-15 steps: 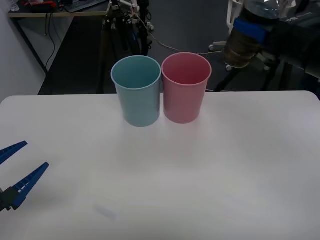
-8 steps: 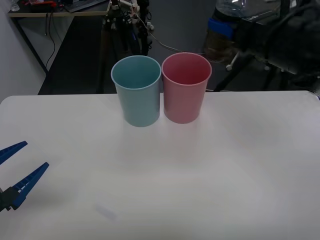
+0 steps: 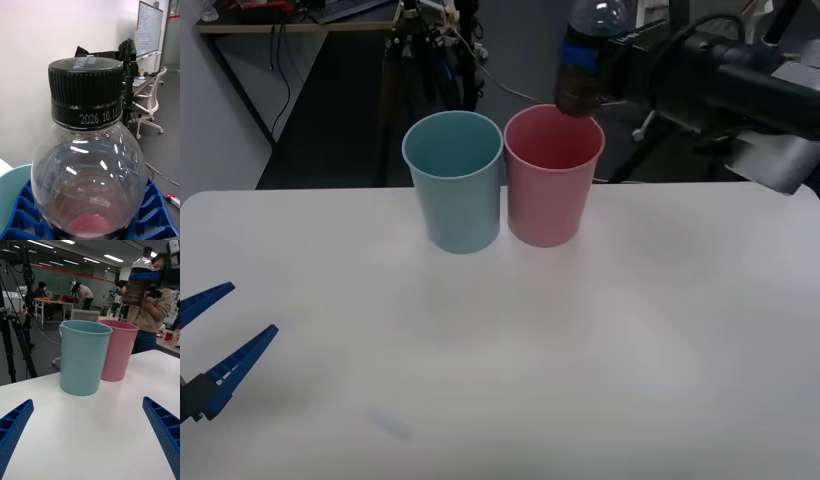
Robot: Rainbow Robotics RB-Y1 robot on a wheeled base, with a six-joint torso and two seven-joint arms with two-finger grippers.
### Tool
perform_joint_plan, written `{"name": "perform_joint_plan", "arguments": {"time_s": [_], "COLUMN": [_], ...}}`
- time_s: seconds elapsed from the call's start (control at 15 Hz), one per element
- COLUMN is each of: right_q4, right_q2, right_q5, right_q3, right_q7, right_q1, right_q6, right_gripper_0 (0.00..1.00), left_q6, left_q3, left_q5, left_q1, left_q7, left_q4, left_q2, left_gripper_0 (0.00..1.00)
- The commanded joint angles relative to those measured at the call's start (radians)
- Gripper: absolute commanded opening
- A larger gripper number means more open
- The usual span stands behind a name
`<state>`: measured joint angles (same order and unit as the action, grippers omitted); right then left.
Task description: Grasp the object on the table and drop it into the matching bin: aluminum can to the light blue bin, PET bottle to the pink bin.
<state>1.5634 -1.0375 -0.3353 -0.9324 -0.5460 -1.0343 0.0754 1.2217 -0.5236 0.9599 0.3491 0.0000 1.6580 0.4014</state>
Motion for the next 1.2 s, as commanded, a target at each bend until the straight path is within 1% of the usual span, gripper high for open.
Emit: {"name": "perform_joint_plan", "arguments": {"time_s": [0.07, 0.27, 0.47, 0.67, 0.93, 1.0, 1.13, 1.2], "right_q4": [-0.057, -0.117, -0.167, -0.197, -0.2, -0.2, -0.2, -0.2], "right_q2": [0.05, 0.119, 0.169, 0.198, 0.202, 0.202, 0.202, 0.2], "right_q5": [0.009, 0.064, 0.108, 0.122, 0.128, 0.128, 0.127, 0.124], "right_q3": [-0.029, -0.029, -0.029, -0.028, -0.029, -0.028, -0.029, -0.028], "right_q7": [-0.005, -0.005, -0.005, -0.003, -0.003, 0.0, 0.003, 0.009], "right_q1": [-0.032, -0.032, -0.035, -0.038, -0.038, -0.038, -0.038, -0.038], "right_q6": [0.0, 0.0, 0.0, 0.0, -0.003, -0.005, -0.003, -0.003], "right_gripper_0": [0.0, 0.0, 0.0, 0.0, 0.0, 0.02, 0.9, 1.0], "left_q6": [0.0, 0.0, 0.0, 0.0, 0.0, 0.0, 0.0, 0.0], "left_q3": [0.0, 0.0, 0.0, 0.0, 0.0, 0.0, 0.0, 0.0], "left_q5": [0.0, 0.0, 0.0, 0.0, 0.0, 0.0, 0.0, 0.0], "left_q1": [0.0, 0.0, 0.0, 0.0, 0.0, 0.0, 0.0, 0.0], "left_q7": [0.0, 0.0, 0.0, 0.0, 0.0, 0.0, 0.0, 0.0], "left_q4": [0.0, 0.0, 0.0, 0.0, 0.0, 0.0, 0.0, 0.0], "left_q2": [0.0, 0.0, 0.0, 0.0, 0.0, 0.0, 0.0, 0.0], "left_gripper_0": [1.0, 1.0, 1.0, 1.0, 1.0, 1.0, 1.0, 1.0]}}
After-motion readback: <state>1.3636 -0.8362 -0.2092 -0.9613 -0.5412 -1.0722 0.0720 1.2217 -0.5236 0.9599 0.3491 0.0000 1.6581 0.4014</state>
